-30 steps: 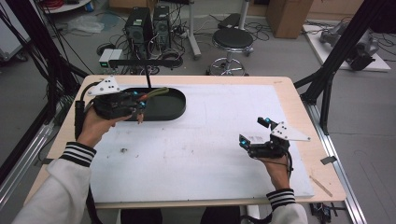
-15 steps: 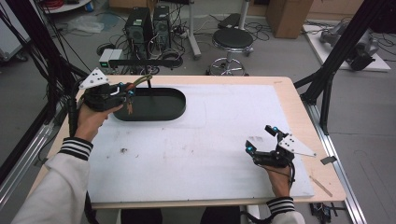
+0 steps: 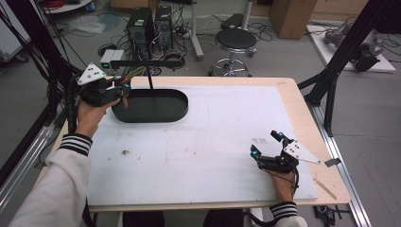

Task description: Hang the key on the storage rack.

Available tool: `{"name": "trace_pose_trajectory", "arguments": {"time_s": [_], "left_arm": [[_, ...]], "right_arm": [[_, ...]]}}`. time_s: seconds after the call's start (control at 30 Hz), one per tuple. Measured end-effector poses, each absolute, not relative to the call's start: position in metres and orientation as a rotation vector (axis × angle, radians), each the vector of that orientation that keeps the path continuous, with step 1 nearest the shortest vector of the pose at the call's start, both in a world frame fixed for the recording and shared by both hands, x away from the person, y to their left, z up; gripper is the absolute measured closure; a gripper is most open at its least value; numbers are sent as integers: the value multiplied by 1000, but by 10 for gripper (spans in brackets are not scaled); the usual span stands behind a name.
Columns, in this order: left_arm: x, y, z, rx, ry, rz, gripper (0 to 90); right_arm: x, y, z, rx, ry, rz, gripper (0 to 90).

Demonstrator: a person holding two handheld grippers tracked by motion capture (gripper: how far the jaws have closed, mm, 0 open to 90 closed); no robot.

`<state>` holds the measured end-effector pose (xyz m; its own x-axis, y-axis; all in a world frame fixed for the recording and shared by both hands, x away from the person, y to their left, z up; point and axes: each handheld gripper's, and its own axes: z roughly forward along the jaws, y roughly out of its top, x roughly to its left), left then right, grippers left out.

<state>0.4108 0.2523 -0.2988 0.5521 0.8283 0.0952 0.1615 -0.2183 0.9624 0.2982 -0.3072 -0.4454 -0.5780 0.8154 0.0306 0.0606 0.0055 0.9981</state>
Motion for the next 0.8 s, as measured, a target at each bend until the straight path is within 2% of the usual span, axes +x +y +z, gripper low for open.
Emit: {"name": "trace_pose_trajectory", "arguments": {"time_s": [0.17,0.8], "left_arm": [[418,254,-297,1686,857,807,724],[443,256,-318,1677,971,820,723]], "right_arm": [[297,-306,-451,924,1697,1619,4],[295,-306,-452,920,1682,1621,4]]}}
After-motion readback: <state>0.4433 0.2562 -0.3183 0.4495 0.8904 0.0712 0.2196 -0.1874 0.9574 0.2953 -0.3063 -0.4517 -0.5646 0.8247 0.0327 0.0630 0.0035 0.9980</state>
